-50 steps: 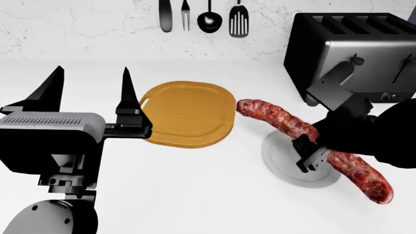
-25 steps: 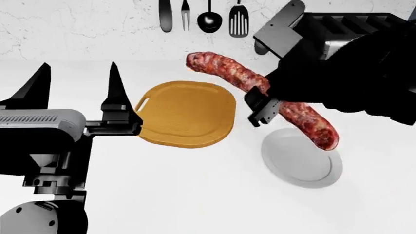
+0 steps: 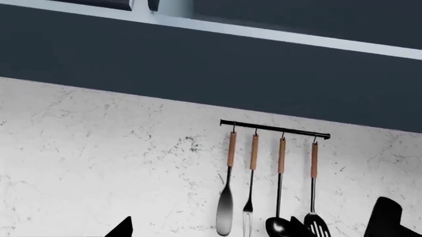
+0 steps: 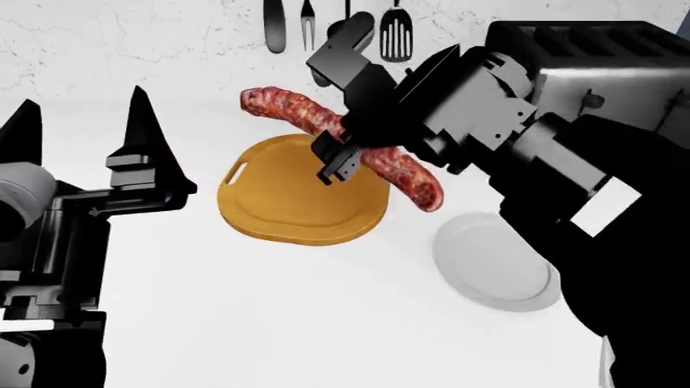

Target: Pick the salami from the plate and place it on the cutting board. Then pick the condiment bottle from the cabinet and place it next to the cutting board.

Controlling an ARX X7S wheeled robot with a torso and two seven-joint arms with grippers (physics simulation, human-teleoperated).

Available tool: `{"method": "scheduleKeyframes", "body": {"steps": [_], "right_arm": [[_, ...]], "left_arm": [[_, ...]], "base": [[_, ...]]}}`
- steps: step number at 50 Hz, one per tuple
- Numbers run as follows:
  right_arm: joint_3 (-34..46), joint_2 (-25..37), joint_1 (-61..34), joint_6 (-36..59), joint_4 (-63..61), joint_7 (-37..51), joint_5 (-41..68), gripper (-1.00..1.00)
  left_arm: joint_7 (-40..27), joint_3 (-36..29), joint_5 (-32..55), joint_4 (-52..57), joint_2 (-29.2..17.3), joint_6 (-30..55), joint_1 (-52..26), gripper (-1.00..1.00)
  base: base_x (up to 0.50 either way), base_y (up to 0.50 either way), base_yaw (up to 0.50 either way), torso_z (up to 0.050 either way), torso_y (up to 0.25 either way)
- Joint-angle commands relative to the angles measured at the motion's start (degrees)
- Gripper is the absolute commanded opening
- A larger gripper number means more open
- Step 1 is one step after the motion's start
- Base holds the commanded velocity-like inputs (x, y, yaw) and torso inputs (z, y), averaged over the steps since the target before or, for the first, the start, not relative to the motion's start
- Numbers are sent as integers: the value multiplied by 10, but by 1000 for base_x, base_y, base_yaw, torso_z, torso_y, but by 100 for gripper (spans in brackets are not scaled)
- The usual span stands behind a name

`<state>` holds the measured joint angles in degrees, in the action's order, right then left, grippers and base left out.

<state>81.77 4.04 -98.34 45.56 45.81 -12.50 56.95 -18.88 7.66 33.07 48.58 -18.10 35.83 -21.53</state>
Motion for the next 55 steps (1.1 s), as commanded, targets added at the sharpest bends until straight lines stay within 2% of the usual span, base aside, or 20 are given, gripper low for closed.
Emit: {"method": "scheduleKeyframes", "body": {"steps": [1,21,46,47,55], "right_arm": [[58,-40,22,-80,79,24,21,-100],[60,-40,61,-135,94,88,54,-100],[61,-40,98,-132,83,81,43,-100],[61,-40,99,-133,82,81,43,100],[61,-40,100,-134,82,78,45,100]], "left_arm": [[-3,21,23,-5,-3,0,-3,100],[0,17,21,-20,-6,-14,-3,100],[-4,16,23,-26,-11,-22,-3,100],[-4,15,22,-27,-11,-23,-2,100],[-4,12,22,-26,-13,-25,-1,100]], "base": [[0,0,0,0,0],[0,0,0,0,1],[0,0,0,0,0],[0,0,0,0,0],[0,0,0,0,0]]}}
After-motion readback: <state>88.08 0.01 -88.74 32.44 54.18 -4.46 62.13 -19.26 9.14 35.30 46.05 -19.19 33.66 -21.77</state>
